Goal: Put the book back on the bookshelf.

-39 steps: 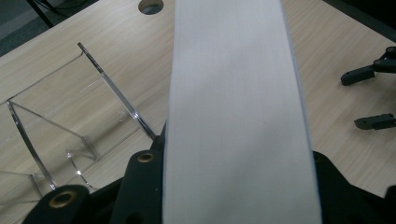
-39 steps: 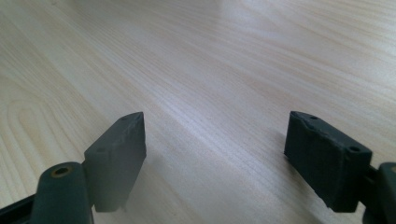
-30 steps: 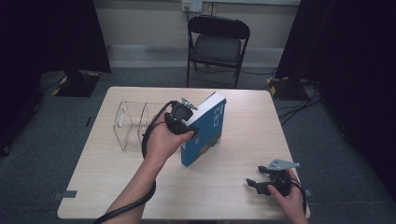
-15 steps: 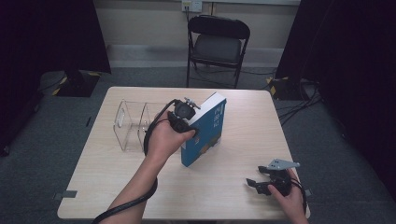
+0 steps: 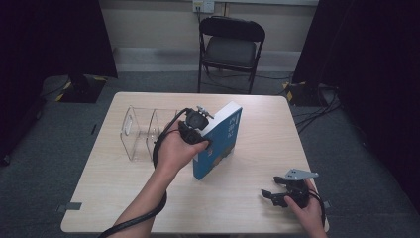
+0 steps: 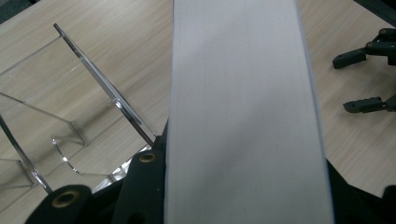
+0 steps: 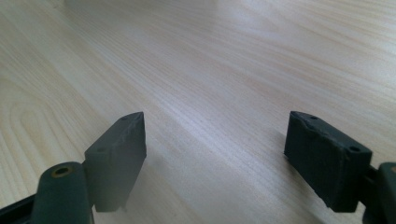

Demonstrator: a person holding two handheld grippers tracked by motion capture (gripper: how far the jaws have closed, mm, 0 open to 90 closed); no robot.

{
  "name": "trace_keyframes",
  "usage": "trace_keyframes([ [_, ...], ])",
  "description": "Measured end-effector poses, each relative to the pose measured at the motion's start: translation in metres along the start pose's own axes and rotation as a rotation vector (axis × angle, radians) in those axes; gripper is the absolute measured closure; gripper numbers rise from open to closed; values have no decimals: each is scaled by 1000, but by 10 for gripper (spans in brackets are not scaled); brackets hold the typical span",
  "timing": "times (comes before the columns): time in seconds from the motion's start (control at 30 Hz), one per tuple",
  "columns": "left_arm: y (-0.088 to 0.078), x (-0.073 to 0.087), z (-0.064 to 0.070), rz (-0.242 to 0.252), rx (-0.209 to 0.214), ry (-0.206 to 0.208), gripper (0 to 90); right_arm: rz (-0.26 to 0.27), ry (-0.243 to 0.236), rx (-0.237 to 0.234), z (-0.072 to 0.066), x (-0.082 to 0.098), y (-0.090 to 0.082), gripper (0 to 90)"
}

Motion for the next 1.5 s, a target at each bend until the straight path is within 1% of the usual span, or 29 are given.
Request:
trace_keyframes([
  [0.1, -4, 6, 2, -12, 4, -4, 623, -1, 0, 1, 0, 0, 0, 201],
  [0.23, -10, 14, 3, -11, 10, -11, 623, -6, -2, 5, -1, 0, 0, 201],
  [0.33, -13, 19, 3, -10, -1, -2, 621, -6, -6, 7, 0, 0, 0, 201],
  [0.37, -14, 21, 4, -11, 3, 3, 621, -5, -12, 10, 0, 0, 0, 201],
  [0.5, -14, 20, 3, -17, 4, 11, 618, -7, -14, 12, 0, 0, 0, 201],
  [0.63, -14, 18, -1, -25, 7, 5, 614, -5, -12, 11, 0, 0, 0, 201],
  [0.77, -14, 16, -5, -28, -2, -3, 601, -6, -5, 10, 0, 0, 0, 201],
  [0.8, -13, 15, -5, -27, -11, -6, 597, -5, -5, 9, 0, 0, 0, 201],
  [0.83, -13, 14, -7, -28, -15, -1, 593, -5, -4, 9, 0, 0, 0, 201],
  [0.9, -13, 13, -7, -31, -13, -5, 592, -4, -3, 7, 0, 0, 0, 201],
  [0.93, -13, 13, -7, -31, -13, -5, 592, -3, -4, 7, 0, 0, 1, 201],
  [0.97, -13, 12, -7, -20, -15, -8, 593, -4, -3, 7, 0, 0, 1, 201],
  [1.37, -12, 12, -5, -16, -7, -26, 610, -6, -6, 10, 0, -1, 1, 201],
  [1.43, -13, 12, -3, -26, -4, -14, 618, -5, -5, 10, 0, -1, 1, 201],
  [1.5, -13, 13, -2, -19, 3, -11, 620, -5, -5, 10, 0, -1, 1, 201],
])
Point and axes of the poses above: each handheld gripper's, and its own axes: y roughly forward along the jaws, x roughly out of its underside, z roughly to its right, the point moved 5 cm from there along y, roughly forward along the jaws, and after that the axes turned 14 degrees about -y, right-handed, at the moved point
